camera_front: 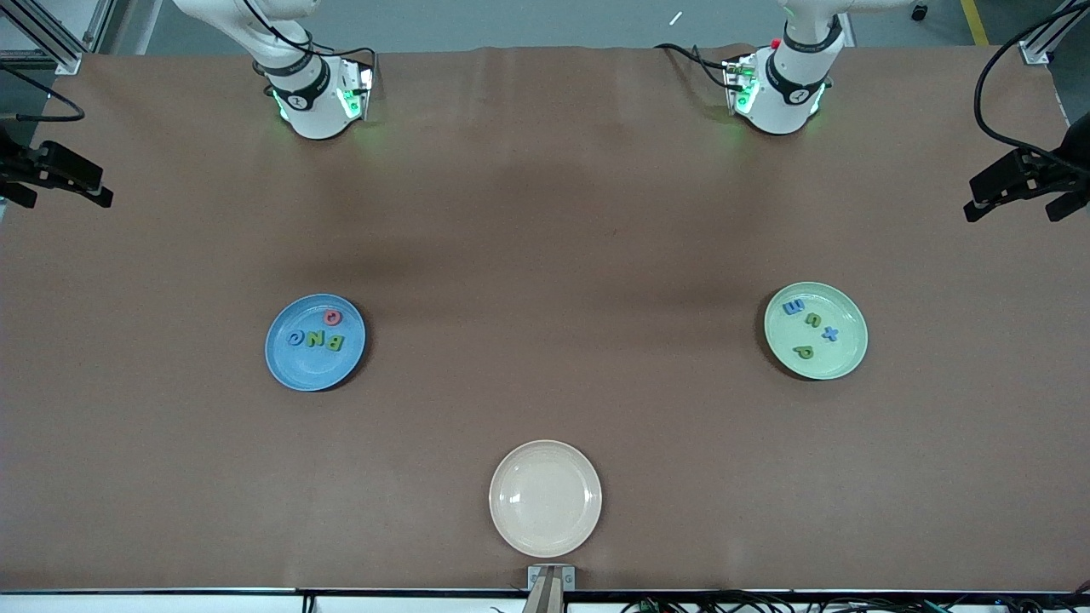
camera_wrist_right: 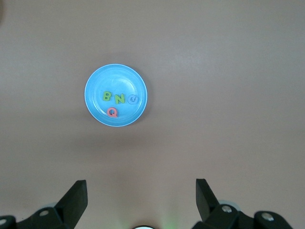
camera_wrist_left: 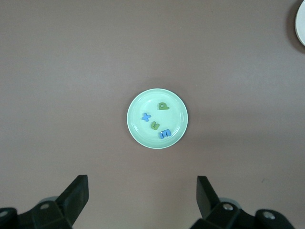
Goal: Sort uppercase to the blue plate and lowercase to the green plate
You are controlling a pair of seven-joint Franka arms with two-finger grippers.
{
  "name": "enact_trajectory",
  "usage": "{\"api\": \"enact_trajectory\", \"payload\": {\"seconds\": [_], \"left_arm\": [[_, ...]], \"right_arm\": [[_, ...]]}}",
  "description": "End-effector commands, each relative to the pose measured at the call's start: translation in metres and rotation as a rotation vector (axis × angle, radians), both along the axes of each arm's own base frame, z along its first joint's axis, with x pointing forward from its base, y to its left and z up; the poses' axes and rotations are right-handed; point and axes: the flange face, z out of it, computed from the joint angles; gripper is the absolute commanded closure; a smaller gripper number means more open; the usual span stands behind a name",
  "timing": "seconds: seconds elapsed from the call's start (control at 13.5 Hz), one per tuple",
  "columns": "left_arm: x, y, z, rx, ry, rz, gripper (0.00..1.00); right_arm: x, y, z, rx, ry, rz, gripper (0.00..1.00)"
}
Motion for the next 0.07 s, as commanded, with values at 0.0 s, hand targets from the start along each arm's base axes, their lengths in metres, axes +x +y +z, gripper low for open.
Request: {"api": "enact_trajectory", "payload": {"seconds": [0.0], "left_arm": [[0.0000,-0.0003,0.0055,-0.006,-0.012,-0.007,0.00]], "right_arm": [[-0.0005,0.0006,0.0014,0.005,0.005,0.002,0.00]]}}
